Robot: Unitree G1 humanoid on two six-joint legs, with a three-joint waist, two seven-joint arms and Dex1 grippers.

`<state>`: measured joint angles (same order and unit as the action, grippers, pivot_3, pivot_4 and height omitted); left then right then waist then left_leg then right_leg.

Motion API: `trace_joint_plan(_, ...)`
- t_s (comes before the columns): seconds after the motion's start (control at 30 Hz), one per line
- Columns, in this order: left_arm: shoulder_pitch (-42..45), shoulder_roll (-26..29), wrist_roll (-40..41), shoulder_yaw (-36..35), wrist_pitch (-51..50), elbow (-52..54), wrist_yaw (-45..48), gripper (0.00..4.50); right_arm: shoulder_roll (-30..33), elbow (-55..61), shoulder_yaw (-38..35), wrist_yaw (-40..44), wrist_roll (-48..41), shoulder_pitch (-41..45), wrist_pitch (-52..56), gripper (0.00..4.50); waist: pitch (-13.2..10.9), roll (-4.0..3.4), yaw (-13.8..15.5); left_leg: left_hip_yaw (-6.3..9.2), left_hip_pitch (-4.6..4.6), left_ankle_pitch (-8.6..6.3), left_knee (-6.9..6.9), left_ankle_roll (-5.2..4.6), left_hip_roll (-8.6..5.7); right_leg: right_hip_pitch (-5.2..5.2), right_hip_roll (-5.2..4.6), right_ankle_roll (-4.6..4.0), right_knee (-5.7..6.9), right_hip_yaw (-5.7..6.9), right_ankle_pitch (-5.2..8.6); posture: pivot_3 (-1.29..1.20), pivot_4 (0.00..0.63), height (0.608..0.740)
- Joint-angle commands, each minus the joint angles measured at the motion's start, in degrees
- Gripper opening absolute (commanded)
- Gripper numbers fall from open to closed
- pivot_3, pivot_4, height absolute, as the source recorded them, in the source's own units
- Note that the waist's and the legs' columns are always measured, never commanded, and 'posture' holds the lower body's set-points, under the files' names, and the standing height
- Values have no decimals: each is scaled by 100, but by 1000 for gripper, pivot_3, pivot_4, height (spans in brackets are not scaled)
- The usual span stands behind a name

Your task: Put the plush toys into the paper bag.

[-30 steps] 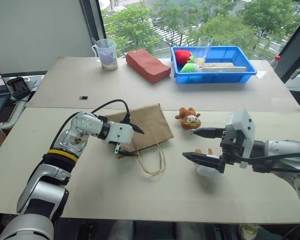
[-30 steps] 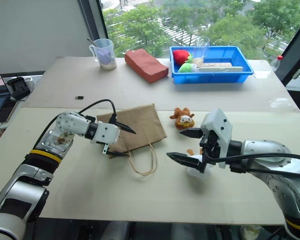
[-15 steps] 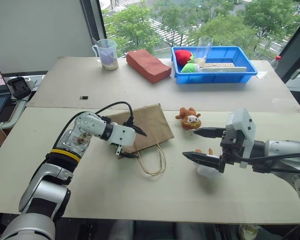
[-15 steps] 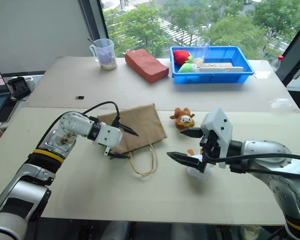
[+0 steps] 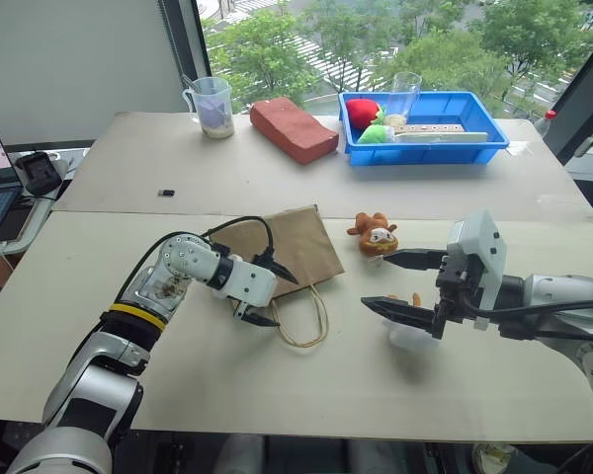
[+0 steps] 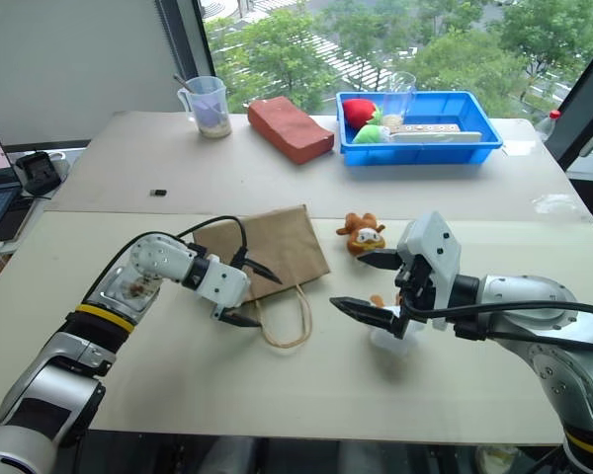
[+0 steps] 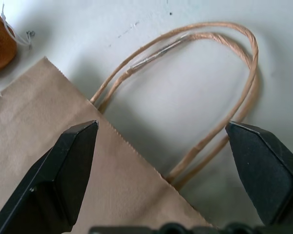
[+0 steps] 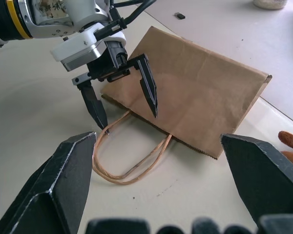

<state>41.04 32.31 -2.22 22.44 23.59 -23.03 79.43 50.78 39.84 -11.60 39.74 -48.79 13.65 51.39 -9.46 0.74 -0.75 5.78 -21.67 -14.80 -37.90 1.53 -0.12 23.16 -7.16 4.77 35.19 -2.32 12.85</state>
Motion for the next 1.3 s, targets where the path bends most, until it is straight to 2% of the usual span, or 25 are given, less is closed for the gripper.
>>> trace_joint_plan(0.03,-99,-119,40,83,-151,374,-45,4429,35,53,-78,-38,-78,142,-42,4500,0,0,-4,0,0,0,0,0,0,0,0,0,-1,0,0,0,150,740)
trace_joint_plan(0.3,-178,-300,111,168,-402,663,-33,4429,27,41,-71,-86,-77,184,-37,4500,0,0,4,0,2,0,0,0,0,-1,0,0,2,0,0,0,150,740)
trace_joint_plan(0.4,-201,-337,138,188,-469,736,29,3565,30,27,-53,-89,-52,190,-54,4500,0,0,-1,0,1,0,0,0,0,-1,0,0,1,0,0,0,150,740)
trace_joint_plan(0.43,-201,-341,142,192,-482,742,48,3029,26,19,-47,-95,-50,199,-55,4500,0,0,-2,1,2,0,0,0,0,-1,0,0,1,0,0,0,150,740)
trace_joint_plan(0.53,-209,-341,164,188,-542,771,71,2105,32,-10,-42,-85,-40,224,-65,4500,0,0,-2,0,2,0,0,0,0,-1,0,0,1,0,0,0,150,740)
trace_joint_plan(0.67,-248,-305,330,118,-655,889,172,280,8,-51,-40,-90,-30,228,-77,4500,0,0,0,0,4,0,0,0,0,-2,0,0,1,0,0,0,150,740)
trace_joint_plan(0.7,-222,-305,512,3,-868,978,195,72,-6,-84,-53,-96,-22,205,-83,4500,0,0,-1,0,4,0,0,0,0,-2,0,0,1,0,0,0,150,740)
trace_joint_plan(0.87,161,-254,1646,-894,-2414,1344,11,72,-70,-263,1,-76,242,-79,-267,4500,0,1,5,2,1,0,-4,0,0,-2,0,0,3,1,0,0,150,740)
trace_joint_plan(1.0,251,-6,2291,-1398,-3122,1514,178,72,-441,-477,510,-196,798,-212,-698,4500,1,-1,-60,3,9,0,-4,-1,1,-2,1,1,8,0,1,0,150,740)
trace_joint_plan(1.03,252,31,2311,-1446,-3153,1513,172,0,-600,-545,631,-258,907,-203,-793,3958,1,-1,-77,2,17,-1,-1,-3,1,-3,3,1,11,-1,1,0,150,740)
trace_joint_plan(1.3,369,4,2373,-1664,-3259,1356,3,0,-2183,-1468,1803,-665,1678,751,-1241,1226,1,-1,-166,3,22,5,0,7,1,-3,3,1,21,-4,1,0,150,740)
